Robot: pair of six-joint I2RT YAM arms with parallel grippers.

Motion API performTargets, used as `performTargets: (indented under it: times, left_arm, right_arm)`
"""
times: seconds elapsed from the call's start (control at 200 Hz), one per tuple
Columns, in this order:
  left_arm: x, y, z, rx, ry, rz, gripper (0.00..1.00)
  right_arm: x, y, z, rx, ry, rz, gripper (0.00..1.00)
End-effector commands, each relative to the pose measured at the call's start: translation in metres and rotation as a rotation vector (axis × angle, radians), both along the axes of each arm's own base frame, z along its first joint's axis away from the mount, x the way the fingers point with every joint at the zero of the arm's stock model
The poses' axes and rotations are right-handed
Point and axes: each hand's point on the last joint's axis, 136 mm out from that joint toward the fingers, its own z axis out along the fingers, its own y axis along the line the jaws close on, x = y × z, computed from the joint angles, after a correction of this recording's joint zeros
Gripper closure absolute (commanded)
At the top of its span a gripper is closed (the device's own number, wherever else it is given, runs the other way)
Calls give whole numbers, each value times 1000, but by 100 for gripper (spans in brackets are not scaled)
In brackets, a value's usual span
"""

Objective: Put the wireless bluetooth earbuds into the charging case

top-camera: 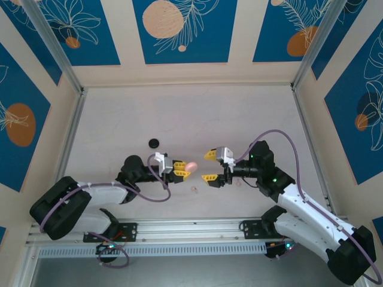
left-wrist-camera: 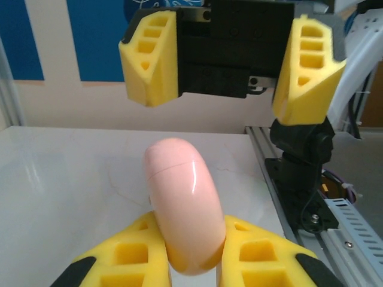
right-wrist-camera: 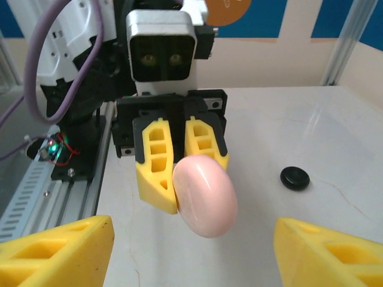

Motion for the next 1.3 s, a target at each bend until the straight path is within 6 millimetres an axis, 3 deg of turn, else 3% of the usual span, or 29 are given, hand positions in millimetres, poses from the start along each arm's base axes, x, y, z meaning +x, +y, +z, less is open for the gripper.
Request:
performTargets:
  times: [0.0, 0.2, 0.545, 0.96, 1.015, 1.18, 1.29]
  left_arm:
    - [-10, -2, 22, -62, -83, -84, 92]
    - [-13, -4, 24, -73, -92, -114, 93]
    - [-14, -5, 29, -87, -102, -125, 92]
    - [-12, -5, 30, -89, -93, -115, 91]
    - [-11, -5, 28, -85, -87, -107, 86]
    - [-2, -2, 15, -48, -82, -34, 57]
    - [2, -2, 1, 18, -68, -10, 53]
  right_arm:
    - [-9, 1, 3, -26, -55, 100, 29]
    - [-9, 8, 2, -15, -1, 178, 31]
    - [-11, 22, 5, -3, 105, 329, 46]
    - [-12, 26, 5, -23, 147, 397, 84]
    - [-13, 25, 5, -32, 138, 393, 87]
    - [-7, 19, 0, -108, 93, 321, 89]
    - [1, 13, -8, -199, 58, 248, 89]
